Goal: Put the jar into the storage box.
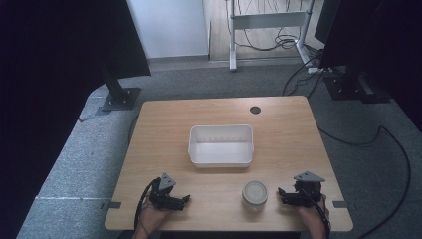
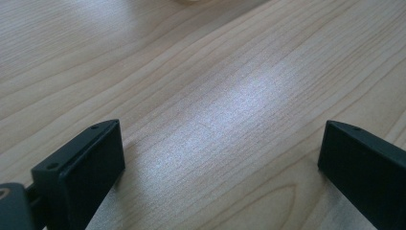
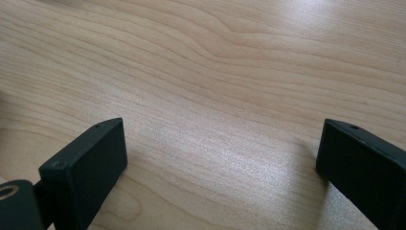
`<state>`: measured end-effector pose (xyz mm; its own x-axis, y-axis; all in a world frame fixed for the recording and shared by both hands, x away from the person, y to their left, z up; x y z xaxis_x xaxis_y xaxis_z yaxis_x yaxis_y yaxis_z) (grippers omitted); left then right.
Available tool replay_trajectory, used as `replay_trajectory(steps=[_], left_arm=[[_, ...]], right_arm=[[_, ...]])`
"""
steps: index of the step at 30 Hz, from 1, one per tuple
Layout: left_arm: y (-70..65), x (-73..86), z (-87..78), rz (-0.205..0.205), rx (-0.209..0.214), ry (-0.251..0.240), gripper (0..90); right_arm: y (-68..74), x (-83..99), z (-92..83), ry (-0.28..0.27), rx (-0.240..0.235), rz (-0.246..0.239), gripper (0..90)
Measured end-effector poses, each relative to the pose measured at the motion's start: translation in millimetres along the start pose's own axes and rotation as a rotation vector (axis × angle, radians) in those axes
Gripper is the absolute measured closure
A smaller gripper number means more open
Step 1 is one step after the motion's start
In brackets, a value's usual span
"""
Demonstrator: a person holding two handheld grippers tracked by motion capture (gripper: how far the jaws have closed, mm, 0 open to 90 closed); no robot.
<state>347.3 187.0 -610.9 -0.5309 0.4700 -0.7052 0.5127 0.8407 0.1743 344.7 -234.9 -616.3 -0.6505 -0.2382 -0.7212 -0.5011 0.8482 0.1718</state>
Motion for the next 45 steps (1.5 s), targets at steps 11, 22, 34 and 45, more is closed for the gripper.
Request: replay_trajectory(steps=[11,22,34,45], left_arm=[[3.1,0.6,-1.6,-0.014,-0.009,-0.01,5.8],[3.8,2.2,-7.2,-0.019,-0.014,-0.029,6.4],[-12.7,-5.1,-18.5,0.003,0.016,-0.069,5.5],[-28.8,-14.7,-25.9,0.027,0.05,-0.089,4.8]], right_arm=[[0.2,0.3,-0.3,-0.001,0.0,0.0,3.4],[0.5,0.7,-0.8,-0.001,-0.002,-0.002,3.7],[1.1,1.1,-1.1,-0.001,-0.005,-0.003,3.7],[1.4,1.5,-1.4,0.0,-0.007,-0.005,3.7]])
Point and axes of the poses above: each handheld gripper's, and its own axes: z roughly forward along the jaws, x roughly out of its underside, y roughly to its left, the point moved 8 cm from there along z, roughly forward along the jaws, and after that the axes turned 13 degrees about -x, right-handed, at the moved point
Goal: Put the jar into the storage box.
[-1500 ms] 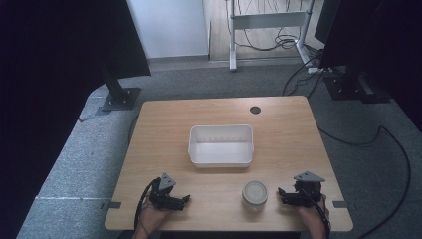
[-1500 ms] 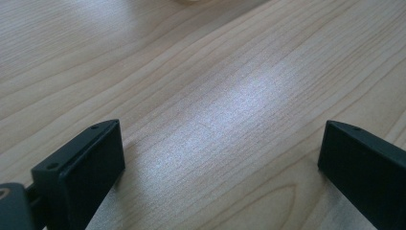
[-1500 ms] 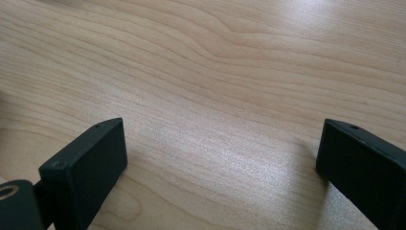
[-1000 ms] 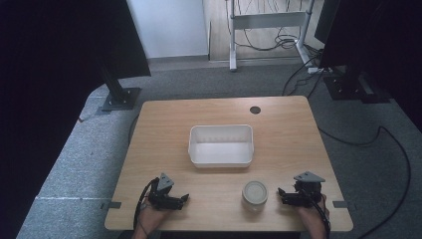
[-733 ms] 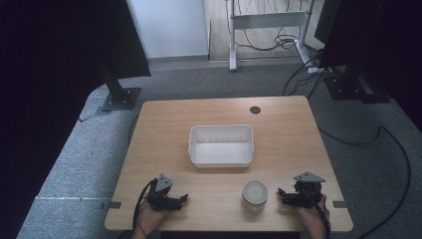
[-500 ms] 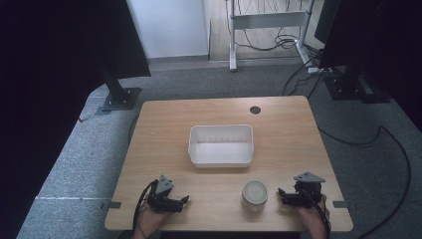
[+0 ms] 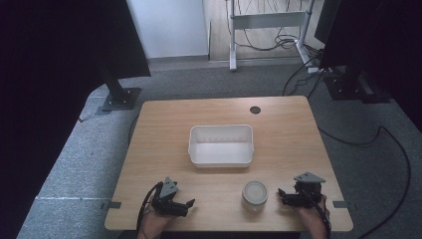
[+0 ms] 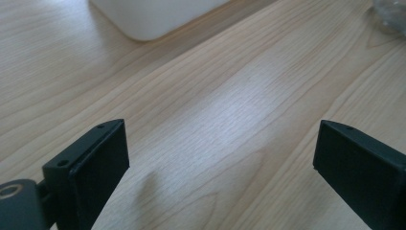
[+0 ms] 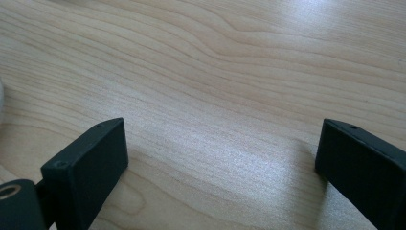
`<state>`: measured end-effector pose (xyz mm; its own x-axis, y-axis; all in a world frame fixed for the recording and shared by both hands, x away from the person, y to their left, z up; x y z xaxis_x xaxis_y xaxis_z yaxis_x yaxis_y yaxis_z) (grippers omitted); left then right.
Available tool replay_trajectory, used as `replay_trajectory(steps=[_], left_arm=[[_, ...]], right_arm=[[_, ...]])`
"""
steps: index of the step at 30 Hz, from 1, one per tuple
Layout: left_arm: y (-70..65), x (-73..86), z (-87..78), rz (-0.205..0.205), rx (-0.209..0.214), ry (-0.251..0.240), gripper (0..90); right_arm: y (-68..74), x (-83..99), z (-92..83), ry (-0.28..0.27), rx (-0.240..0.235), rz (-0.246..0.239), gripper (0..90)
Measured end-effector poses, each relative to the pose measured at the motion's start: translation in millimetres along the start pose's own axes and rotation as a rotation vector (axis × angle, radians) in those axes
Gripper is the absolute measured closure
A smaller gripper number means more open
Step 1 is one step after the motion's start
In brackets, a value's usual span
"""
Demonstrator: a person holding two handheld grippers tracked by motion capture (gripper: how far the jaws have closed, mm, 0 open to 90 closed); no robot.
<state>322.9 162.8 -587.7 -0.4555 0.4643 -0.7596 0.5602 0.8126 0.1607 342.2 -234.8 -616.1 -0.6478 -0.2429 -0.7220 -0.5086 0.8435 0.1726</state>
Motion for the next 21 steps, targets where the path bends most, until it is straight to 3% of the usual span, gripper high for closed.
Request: replay_trajectory(steps=[21], left_arm=[[-32.6,-25.0,-3.7,0.038,0.071,-0.041,2.9]], right_arm=[[0.1,0.3,-0.2,0.001,-0.001,-0.002,3.7]])
Point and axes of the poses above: each handheld gripper's, and its own axes: z roughly forward along the jaws, x roughly out of its underside, y roughly to its left, the point moved 8 cm from there along z, roughly forward along the jaws, and after that the axes turned 13 degrees about -x, right-handed, at the moved point
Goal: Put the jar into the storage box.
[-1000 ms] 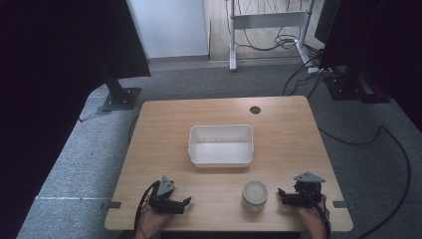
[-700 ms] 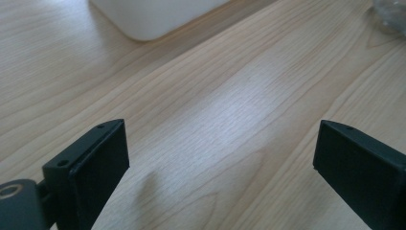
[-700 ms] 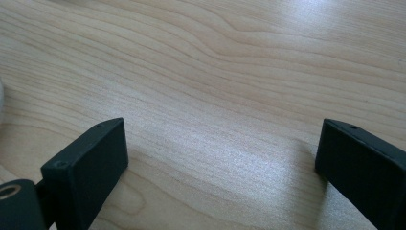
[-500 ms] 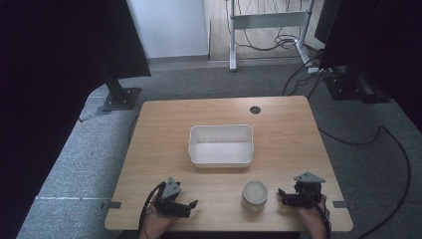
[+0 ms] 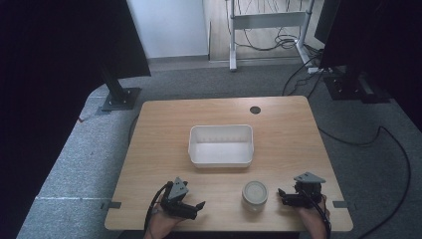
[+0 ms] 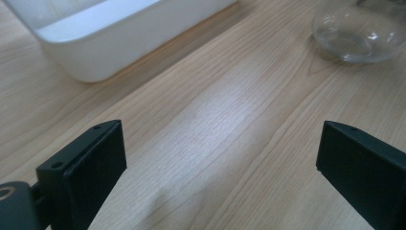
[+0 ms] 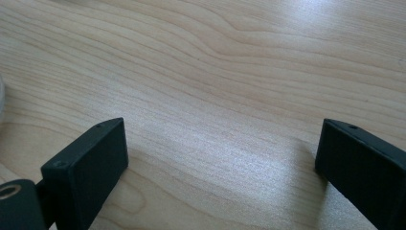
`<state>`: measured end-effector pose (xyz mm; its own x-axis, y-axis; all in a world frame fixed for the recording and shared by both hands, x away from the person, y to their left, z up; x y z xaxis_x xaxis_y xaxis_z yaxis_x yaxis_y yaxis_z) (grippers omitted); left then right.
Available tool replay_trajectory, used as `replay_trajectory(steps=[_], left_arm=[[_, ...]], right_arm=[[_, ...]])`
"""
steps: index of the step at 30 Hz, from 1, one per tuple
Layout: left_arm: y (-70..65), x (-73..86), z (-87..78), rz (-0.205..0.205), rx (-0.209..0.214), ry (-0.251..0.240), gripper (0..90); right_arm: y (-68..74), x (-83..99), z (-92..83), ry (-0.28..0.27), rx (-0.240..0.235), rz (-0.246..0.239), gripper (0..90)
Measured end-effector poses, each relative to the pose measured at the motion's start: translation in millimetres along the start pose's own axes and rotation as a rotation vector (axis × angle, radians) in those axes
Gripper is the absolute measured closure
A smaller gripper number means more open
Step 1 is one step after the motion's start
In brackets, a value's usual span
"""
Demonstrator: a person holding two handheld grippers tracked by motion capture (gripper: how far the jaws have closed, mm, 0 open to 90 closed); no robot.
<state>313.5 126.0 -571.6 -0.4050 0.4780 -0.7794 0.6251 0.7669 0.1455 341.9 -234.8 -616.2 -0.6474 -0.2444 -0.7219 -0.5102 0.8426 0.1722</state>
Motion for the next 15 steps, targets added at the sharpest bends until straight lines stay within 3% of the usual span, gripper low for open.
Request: replay_trajectory(steps=[15], left_arm=[[-27.5,-20.7,7.2,0.042,0.061,-0.023,2.9]], right_arm=[[0.2,0.2,-0.1,0.0,0.0,0.0,3.7]])
Point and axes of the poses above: each handheld gripper's, and its own axes: z roughly forward along the jaws, x roughly out of its underside, y roughly to its left, the point moved 8 cm from there along z, roughly forward along the jaws, and after that the axes turned 13 degrees about -x, right-handed, at the moved point
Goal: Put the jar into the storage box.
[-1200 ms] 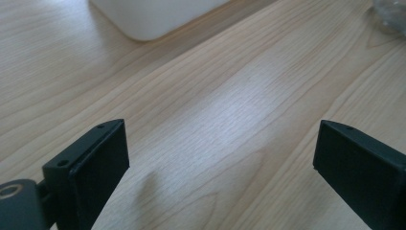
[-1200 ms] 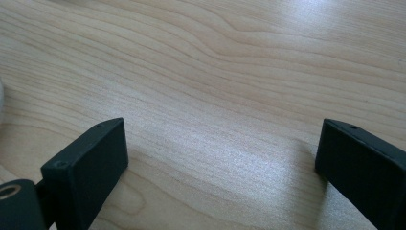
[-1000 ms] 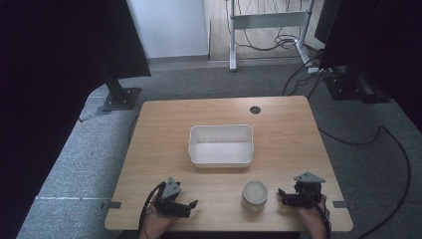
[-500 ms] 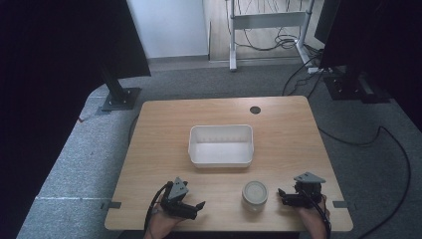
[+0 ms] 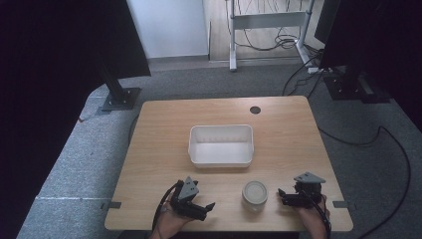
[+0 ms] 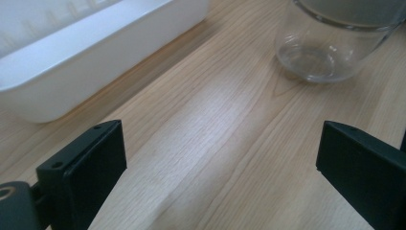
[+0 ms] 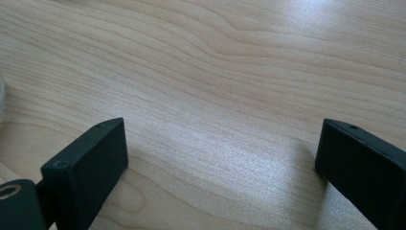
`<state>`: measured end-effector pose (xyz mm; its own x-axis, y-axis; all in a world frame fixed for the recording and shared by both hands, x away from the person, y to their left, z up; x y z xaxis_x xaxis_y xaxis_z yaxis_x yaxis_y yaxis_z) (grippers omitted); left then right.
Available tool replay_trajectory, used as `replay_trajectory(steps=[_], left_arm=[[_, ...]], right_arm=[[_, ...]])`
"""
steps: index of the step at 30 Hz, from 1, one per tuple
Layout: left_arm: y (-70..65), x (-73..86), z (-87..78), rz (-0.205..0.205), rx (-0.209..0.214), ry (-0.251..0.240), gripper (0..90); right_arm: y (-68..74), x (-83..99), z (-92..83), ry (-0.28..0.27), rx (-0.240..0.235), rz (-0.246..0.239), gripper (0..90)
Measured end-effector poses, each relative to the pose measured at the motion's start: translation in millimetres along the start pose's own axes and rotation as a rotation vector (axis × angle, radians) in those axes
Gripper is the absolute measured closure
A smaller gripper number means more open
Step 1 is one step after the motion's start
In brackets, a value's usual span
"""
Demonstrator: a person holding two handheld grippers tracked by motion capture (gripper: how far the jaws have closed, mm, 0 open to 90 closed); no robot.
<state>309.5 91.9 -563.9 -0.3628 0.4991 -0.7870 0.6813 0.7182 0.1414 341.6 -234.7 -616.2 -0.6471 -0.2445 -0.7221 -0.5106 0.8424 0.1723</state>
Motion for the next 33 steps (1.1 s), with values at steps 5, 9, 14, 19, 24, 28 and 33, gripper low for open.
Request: replay_trajectory(steps=[5,9,14,19,24,28,33], left_arm=[[-8.5,-6.1,3.4,0.009,0.018,-0.005,2.6],[-15.9,-12.7,6.4,0.02,0.037,-0.013,2.6],[-25.7,-21.1,10.8,0.029,0.061,-0.022,2.4],[-35.3,-28.2,16.8,0.038,0.082,-0.024,2.4],[-44.4,-34.0,24.0,0.049,0.105,-0.022,2.4],[-51.2,-37.9,29.4,0.044,0.125,-0.023,2.1],[-60.2,-43.2,36.1,0.051,0.14,-0.025,1.8]], right_arm=[[0.0,0.0,0.0,0.0,0.0,0.0,3.7],[0.0,0.0,0.0,0.0,0.0,0.0,3.7],[0.0,0.0,0.0,0.0,0.0,-0.001,3.7],[0.0,0.0,0.0,0.0,0.0,0.0,3.7],[0.0,0.0,0.0,0.0,0.0,0.0,3.7],[0.0,0.0,0.0,0.0,0.0,0.0,3.7],[0.1,0.0,0.0,0.0,-0.001,-0.001,3.7]])
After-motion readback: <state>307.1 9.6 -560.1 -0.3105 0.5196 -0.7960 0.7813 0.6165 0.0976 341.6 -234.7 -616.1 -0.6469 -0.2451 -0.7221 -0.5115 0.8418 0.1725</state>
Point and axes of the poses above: each handheld gripper's, and its own axes: z roughly forward along the jaws, x roughly out of its underside, y roughly to its left, the point moved 8 cm from there along z, roughly forward along the jaws, and after that the axes turned 13 degrees about -x, right-handed, at the moved point
